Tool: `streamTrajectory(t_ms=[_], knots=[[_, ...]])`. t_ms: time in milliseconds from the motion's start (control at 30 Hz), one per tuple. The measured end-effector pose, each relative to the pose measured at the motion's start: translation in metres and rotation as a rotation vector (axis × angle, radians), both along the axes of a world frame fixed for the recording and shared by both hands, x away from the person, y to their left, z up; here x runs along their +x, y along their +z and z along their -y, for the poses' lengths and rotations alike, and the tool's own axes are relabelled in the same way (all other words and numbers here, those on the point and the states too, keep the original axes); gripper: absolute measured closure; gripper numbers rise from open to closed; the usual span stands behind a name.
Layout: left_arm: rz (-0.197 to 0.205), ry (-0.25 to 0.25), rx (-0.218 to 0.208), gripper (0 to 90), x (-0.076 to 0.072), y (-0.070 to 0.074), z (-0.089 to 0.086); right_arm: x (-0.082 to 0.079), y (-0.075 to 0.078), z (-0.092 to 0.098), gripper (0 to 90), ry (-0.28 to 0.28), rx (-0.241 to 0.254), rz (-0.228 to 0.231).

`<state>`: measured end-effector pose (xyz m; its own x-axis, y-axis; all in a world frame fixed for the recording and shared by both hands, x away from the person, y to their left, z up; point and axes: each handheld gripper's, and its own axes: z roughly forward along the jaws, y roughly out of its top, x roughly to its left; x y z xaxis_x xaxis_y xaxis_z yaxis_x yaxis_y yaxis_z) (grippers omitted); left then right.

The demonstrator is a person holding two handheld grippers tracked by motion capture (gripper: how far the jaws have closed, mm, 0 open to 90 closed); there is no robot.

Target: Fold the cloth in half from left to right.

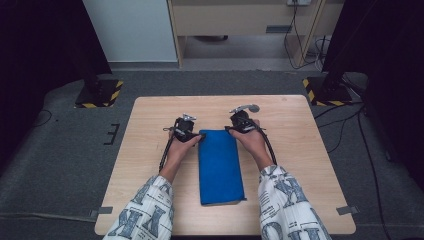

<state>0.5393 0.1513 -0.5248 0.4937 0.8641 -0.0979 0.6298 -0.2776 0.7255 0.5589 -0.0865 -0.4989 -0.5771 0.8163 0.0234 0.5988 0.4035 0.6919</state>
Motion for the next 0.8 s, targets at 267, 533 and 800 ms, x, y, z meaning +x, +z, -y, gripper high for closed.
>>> streamTrajectory(t_ms=[267,533,800], knots=[[-0.002,0.011,0.007,29.8,0.003,-0.007,-0.003,0.007,-0.018,0.0,48.6,-0.049,-0.014,-0.069],[-0.012,-0.021,-0.02,47.3,0.001,-0.006,0.003,0.002,-0.025,0.005,62.2,-0.057,0.03,-0.064],[-0.015,-0.048,-0.007,75.5,-0.006,-0.003,0.017,-0.012,-0.028,0.012,86.5,-0.035,0.078,-0.056]])
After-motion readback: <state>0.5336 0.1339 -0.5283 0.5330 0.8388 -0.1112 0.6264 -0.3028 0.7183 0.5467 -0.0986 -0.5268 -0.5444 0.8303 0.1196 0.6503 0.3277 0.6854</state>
